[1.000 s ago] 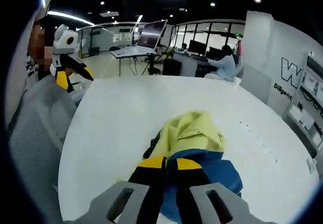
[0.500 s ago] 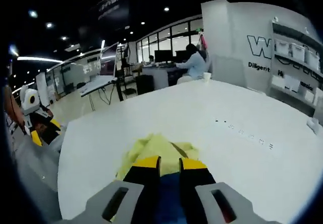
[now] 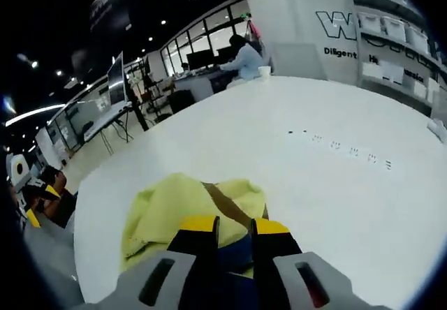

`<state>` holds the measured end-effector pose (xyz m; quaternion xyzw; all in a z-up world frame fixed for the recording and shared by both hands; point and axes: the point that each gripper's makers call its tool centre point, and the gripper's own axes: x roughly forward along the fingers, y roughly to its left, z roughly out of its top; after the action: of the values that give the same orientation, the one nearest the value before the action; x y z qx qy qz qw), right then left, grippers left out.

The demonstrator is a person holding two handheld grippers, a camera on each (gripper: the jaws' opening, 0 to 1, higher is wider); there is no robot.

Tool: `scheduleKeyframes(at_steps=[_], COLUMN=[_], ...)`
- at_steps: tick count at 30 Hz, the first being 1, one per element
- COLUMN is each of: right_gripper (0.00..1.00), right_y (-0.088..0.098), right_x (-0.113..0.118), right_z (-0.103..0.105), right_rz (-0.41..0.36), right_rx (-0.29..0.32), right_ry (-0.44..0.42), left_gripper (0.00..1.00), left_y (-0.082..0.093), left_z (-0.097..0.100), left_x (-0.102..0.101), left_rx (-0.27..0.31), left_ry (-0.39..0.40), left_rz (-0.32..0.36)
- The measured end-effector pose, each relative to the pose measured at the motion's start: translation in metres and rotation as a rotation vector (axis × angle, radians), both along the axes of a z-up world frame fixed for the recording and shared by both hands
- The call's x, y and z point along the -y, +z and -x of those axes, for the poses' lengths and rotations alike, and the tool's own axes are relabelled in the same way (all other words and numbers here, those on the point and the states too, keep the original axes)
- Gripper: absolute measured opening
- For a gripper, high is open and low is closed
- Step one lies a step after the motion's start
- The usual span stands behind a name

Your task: Fold the garment on the visible template until the final outline fits inside the template.

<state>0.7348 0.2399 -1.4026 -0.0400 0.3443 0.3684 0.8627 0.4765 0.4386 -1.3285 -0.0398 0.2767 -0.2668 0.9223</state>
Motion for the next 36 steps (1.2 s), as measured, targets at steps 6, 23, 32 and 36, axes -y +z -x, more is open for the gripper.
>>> scheduleKeyframes(at_steps=[6, 23, 32, 36], right_gripper=[0.18, 0.22, 0.04, 0.00], right_y=[-0.009, -0.017, -0.010, 0.000], right_x=[-0.005, 0.013, 0.006, 0.006], right_z=[0.006, -0.006, -0.003, -0.005], right_rz=[0.020, -0.172, -0.178, -0.158], right_rx=[-0.022, -0.269, -0.302, -0.227], right_ry=[0.016, -0.241, -0.248, -0.199], left_gripper=[0.52, 0.51, 0.51, 0.51], left_y=[-0.001, -0.002, -0.002, -0.003], left_z=[0.000, 0.000, 0.000, -0.001], left_x=[0.000, 0.000, 0.000, 0.000], left_rx=[-0.004, -0.007, -0.012, -0.012], left_ry=[0.000, 0.003, 0.002, 0.003], left_rz=[0.002, -0.003, -0.006, -0.006])
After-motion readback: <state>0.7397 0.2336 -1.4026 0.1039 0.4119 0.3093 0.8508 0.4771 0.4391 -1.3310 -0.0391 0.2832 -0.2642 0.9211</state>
